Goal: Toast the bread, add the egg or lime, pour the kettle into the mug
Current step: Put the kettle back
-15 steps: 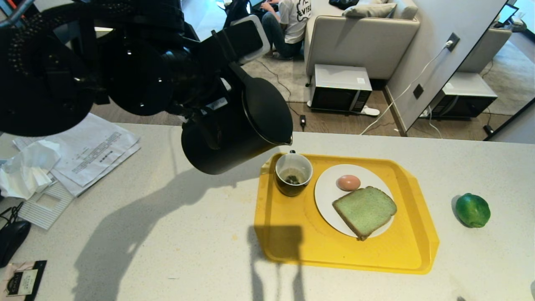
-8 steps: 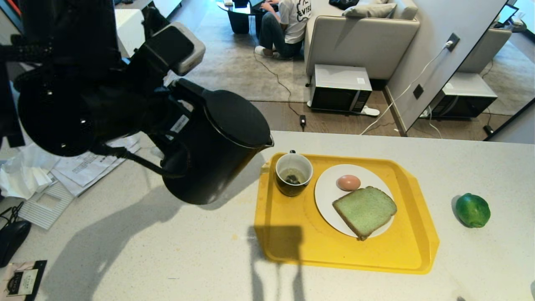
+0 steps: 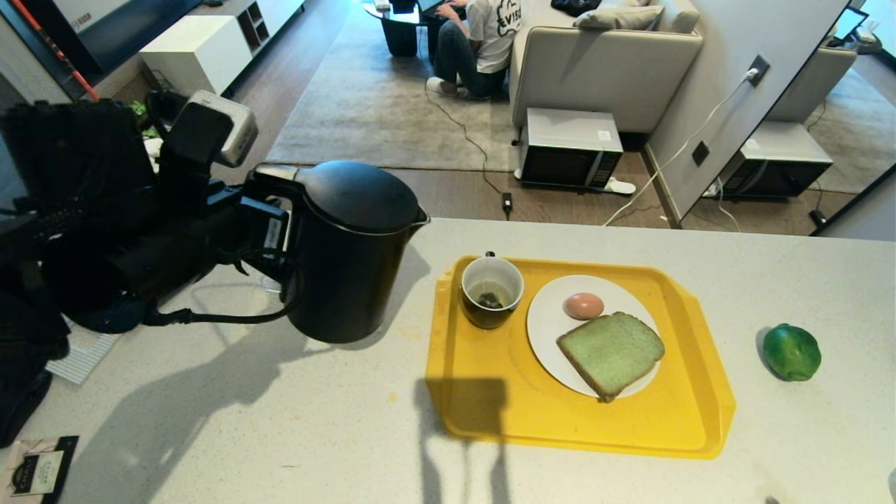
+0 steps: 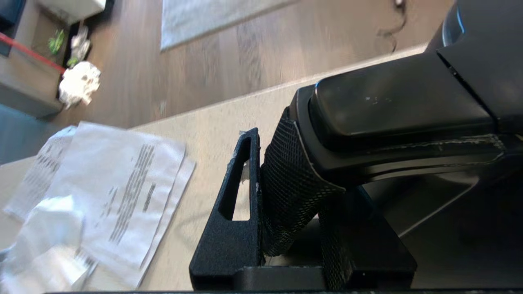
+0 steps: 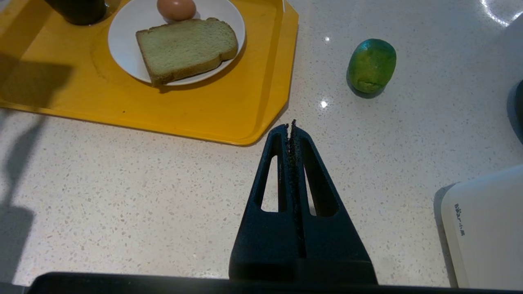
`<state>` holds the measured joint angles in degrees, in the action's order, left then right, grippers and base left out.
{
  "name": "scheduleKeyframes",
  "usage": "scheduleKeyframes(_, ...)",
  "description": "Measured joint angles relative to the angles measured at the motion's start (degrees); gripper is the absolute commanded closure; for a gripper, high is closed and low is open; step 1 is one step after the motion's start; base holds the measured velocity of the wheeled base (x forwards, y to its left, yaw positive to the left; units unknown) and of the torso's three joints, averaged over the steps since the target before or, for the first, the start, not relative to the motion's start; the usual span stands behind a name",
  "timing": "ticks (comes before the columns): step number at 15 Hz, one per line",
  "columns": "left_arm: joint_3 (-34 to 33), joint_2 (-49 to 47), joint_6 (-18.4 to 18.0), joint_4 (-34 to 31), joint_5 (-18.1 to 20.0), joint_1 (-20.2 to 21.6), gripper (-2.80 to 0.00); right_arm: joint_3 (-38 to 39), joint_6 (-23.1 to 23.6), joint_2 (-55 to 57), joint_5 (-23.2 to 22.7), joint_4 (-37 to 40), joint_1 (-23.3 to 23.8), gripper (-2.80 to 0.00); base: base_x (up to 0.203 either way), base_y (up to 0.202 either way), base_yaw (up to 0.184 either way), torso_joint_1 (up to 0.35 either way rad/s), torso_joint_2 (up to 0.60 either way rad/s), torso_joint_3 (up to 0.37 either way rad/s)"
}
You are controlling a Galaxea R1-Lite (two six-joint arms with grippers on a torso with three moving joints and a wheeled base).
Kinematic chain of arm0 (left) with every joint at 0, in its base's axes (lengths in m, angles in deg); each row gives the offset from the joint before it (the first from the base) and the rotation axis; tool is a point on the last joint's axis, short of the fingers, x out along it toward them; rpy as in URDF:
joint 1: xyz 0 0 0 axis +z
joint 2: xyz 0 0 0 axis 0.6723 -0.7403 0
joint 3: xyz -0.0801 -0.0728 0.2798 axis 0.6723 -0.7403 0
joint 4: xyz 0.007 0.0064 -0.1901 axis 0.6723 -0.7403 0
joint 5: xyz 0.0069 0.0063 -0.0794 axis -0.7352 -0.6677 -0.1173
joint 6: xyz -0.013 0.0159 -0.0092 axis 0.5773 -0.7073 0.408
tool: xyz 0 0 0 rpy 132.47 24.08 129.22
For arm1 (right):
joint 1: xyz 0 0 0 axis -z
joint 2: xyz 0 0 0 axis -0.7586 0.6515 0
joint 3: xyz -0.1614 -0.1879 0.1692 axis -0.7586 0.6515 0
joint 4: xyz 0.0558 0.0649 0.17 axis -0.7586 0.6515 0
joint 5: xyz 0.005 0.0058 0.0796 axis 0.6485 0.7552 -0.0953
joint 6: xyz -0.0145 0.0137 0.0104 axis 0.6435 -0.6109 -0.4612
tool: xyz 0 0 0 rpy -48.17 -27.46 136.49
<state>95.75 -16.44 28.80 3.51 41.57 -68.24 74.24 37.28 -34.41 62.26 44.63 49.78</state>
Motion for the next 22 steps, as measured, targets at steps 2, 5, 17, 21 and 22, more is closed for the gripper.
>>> scheduleKeyframes(2,-2.2,-1.0,0.8,3.8,3.9,2.3,0.0,0.0,0.0,0.0,0.0,0.0,0.0,0.0,0.0,0.0,0.0,0.0,0.0,0.0)
scheduleKeyframes(5,-3.1,-4.0,2.4,8.9,4.7,3.2,0.0,0.0,0.0,0.0,0.0,0.0,0.0,0.0,0.0,0.0,0.0,0.0,0.0,0.0)
scheduleKeyframes(17,-4.3,-16.7,1.1,27.0,4.7,4.8,0.0,0.0,0.0,0.0,0.0,0.0,0.0,0.0,0.0,0.0,0.0,0.0,0.0,0.0)
scheduleKeyframes(21,-5.5,-17.9,1.3,29.4,4.7,4.6,0.0,0.0,0.0,0.0,0.0,0.0,0.0,0.0,0.0,0.0,0.0,0.0,0.0,0.0)
scheduleKeyframes(22,-6.6,-18.0,1.3,30.7,4.7,4.6,0.0,0.0,0.0,0.0,0.0,0.0,0.0,0.0,0.0,0.0,0.0,0.0,0.0,0.0)
